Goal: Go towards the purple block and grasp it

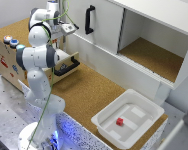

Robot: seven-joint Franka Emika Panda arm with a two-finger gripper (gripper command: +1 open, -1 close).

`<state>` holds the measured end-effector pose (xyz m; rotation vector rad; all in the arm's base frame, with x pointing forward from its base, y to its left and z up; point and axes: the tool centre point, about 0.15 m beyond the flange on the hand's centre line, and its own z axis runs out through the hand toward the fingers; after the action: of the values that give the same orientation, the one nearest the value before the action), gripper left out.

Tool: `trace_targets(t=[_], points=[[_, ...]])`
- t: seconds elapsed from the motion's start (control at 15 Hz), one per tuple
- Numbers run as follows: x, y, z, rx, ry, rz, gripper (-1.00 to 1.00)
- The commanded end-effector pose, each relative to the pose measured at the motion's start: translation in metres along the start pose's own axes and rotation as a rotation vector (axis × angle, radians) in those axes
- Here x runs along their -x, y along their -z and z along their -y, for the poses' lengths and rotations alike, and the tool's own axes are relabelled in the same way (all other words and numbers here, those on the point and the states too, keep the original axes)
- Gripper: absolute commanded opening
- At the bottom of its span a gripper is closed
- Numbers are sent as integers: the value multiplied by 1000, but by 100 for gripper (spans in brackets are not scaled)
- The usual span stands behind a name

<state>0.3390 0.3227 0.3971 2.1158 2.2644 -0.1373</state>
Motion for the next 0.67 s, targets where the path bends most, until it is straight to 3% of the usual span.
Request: trace_targets(t=[0.0,0.13,0.4,0.6], points=[[-5,-37,-7,147,-4,12,100],[5,-42,-19,151,-29,-16,100],[15,-58,-39,99,-46,-103,100],[12,-67,-52,76,-52,-132,100]])
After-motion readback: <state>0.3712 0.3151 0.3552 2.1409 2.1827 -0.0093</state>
